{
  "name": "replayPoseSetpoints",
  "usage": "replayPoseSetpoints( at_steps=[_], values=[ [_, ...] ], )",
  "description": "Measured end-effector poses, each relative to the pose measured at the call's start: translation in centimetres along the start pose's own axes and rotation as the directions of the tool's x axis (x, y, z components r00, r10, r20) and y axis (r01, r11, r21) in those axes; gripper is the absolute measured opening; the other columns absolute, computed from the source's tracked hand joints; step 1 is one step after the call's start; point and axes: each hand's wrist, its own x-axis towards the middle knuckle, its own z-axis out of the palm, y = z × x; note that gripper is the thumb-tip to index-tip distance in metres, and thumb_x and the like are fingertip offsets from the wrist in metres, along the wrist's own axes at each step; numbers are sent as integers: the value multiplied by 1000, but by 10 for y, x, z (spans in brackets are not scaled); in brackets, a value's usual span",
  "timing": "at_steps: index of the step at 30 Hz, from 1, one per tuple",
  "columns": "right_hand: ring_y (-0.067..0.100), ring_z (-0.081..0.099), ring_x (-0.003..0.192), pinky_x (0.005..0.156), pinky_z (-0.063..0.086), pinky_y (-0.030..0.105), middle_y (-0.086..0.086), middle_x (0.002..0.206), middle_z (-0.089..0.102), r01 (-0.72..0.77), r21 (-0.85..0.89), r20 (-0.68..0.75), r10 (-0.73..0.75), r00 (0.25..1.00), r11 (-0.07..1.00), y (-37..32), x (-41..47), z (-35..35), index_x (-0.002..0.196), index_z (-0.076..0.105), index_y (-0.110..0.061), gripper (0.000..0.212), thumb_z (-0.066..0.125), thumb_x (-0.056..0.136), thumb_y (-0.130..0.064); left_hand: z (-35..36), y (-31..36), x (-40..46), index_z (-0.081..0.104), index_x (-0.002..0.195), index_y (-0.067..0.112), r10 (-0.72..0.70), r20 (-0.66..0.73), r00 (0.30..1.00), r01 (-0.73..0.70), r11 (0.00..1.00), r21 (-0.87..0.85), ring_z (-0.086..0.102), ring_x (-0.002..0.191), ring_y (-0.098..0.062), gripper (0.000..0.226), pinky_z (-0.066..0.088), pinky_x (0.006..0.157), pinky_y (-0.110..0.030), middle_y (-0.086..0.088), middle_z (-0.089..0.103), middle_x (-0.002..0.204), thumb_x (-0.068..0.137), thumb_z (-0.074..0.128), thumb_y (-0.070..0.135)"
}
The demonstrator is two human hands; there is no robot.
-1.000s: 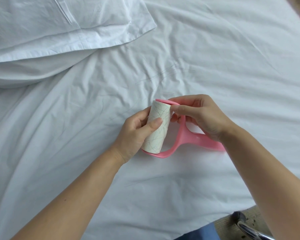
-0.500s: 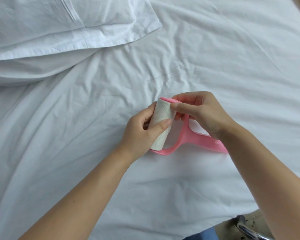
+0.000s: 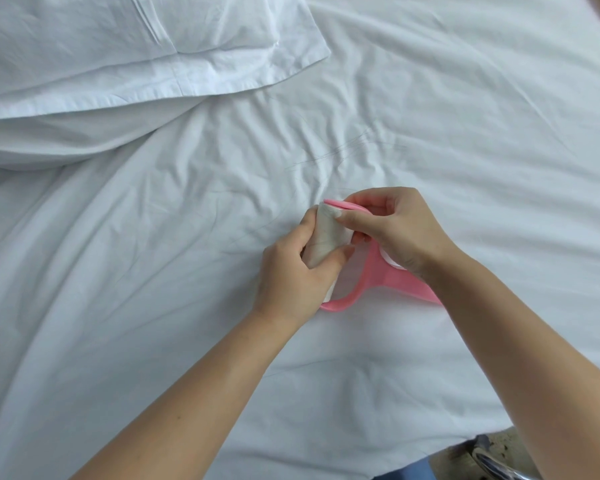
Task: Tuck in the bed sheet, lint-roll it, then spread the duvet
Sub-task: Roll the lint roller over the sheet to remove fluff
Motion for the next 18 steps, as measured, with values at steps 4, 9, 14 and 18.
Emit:
replayPoseSetpoints(
  at_steps=[4,9,14,18],
  values=[
    [13,60,61,61,48,31,6,66,66,-22,-7,-14,22,1000,1000,0,-1,2,86,73,-5,21,77,80,-25,5,1,-3,59,129,32,48,-83,995,-41,995,90,65,78,-13,55,54,71,-34,6,70,84,78,76,39],
    [14,61,61,62,48,31,1,66,66,-35,-31,-13,35,999,999,-1,-1,1,85,74,-9,17,76,80,-26,8,0,-4,56,132,29,105,-108,989,-85,981,174,63,80,-18,60,52,71,-37,1,69,86,77,75,45],
    [10,54,54,54,43,20,-6,57,58,-22,-72,33,24,999,997,-9,-3,-5,89,75,-11,22,77,78,-30,0,-6,-3,47,138,31,50,17,999,-51,994,96,53,114,-3,80,49,95,-31,13,50,134,69,74,59],
    [9,56,52,51,40,18,-4,64,61,-36,-131,11,38,999,991,-12,-4,-7,87,75,-15,20,77,77,-32,-7,4,-10,20,151,26,-91,42,995,92,995,-34,49,114,5,104,48,90,-16,16,23,142,68,81,42]
  ],
)
